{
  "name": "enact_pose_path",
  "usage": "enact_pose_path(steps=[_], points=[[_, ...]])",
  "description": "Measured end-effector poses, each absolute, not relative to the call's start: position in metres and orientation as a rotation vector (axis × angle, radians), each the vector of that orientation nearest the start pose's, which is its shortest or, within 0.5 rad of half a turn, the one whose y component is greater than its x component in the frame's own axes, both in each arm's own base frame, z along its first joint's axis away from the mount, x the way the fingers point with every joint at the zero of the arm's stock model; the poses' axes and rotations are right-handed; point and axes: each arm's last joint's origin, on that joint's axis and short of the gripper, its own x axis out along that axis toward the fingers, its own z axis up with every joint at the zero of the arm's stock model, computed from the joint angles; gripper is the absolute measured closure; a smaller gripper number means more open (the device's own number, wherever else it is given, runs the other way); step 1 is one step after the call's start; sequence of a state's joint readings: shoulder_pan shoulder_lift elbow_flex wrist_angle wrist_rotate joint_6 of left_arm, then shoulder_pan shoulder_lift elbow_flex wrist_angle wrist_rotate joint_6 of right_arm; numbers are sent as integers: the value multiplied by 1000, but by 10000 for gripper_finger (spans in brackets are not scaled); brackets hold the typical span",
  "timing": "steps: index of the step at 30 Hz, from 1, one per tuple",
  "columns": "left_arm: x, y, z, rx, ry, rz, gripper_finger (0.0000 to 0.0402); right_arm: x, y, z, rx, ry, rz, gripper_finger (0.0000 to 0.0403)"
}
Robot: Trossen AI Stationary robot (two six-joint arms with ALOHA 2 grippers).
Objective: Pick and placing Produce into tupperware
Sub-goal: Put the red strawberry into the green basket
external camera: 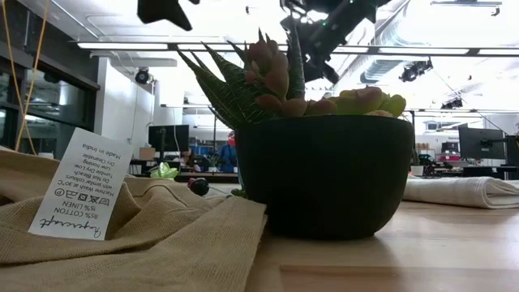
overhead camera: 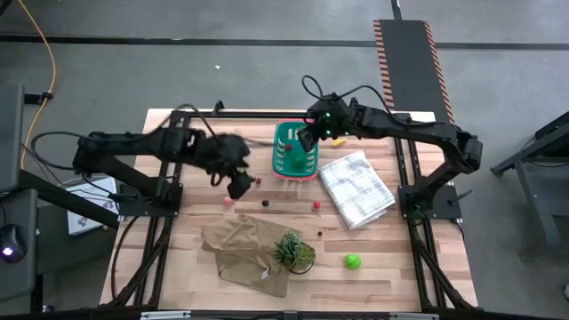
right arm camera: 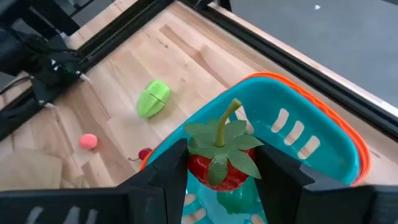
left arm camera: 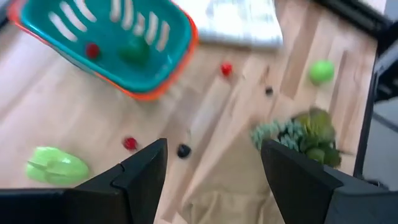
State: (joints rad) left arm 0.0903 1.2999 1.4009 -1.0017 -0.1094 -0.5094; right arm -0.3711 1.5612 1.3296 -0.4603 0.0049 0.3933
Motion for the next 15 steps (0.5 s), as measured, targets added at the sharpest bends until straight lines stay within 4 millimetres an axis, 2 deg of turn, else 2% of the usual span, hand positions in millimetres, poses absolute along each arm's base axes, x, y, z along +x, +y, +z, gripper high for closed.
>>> enact_pose_path(steps=[5, 15], points=[[228, 41, 388, -438, 808, 435, 153, 325, -132, 299, 509, 628, -481, 258], [179, 63, 401, -432, 786, 551, 153, 333, -139, 281, 561, 671, -470, 258]])
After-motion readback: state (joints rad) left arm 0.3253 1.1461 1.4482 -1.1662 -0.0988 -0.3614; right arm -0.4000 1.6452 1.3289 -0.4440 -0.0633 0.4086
